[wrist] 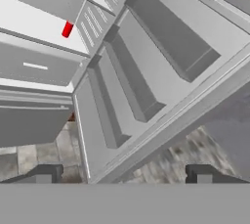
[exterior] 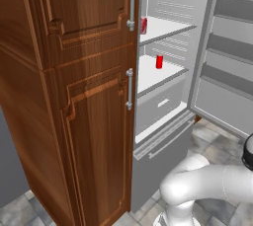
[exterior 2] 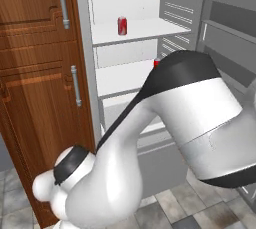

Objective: Open the fridge, grab two sodas, and place both sodas inside the bowl with ice on the dining counter.

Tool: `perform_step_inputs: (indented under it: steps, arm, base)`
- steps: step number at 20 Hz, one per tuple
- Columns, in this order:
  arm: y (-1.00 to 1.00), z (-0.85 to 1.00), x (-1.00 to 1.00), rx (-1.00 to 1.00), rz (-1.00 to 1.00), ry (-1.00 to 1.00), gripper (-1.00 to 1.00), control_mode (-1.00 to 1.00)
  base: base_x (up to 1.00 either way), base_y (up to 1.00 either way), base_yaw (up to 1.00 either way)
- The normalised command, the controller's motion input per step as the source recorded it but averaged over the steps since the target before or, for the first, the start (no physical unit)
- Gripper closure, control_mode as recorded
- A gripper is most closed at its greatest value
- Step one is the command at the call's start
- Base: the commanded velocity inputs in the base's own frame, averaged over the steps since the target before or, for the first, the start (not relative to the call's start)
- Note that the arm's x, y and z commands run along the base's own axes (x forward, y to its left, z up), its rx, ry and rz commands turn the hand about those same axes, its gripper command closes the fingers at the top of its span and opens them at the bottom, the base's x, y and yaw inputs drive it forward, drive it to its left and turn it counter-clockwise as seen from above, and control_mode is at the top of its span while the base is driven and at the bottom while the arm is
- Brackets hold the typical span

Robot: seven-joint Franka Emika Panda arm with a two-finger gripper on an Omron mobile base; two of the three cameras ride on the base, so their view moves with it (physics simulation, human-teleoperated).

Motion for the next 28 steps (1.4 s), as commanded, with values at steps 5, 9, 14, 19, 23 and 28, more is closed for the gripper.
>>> perform_step_inputs:
  steps: [5,9,14,19,23,28]
  arm:
    - [1.0,-0.42,-0.05,0.0,0.0,0.0,-1.0,-1.0]
    - [1.0,-0.4,0.0,0.0,0.0,0.0,-1.0,-1.0]
    - [1.0,-0.22,0.0,0.0,0.0,0.0,-1.0,-1.0]
    - [1.0,-0.12,0.0,0.0,0.0,0.0,-1.0,-1.0]
    - [1.0,-0.07,0.09,0.0,-0.02,-0.01,-1.0,-1.0]
    - [0.94,-0.1,0.14,0.01,-0.05,0.0,-1.0,-1.0]
  base:
    - [0.0,0.0,0.0]
    - [0.0,0.0,0.0]
    - [0.0,0.0,0.0]
    - [0.0,0.0,0.0]
    - [0.0,0.0,0.0]
    - [0.0,0.0,0.0]
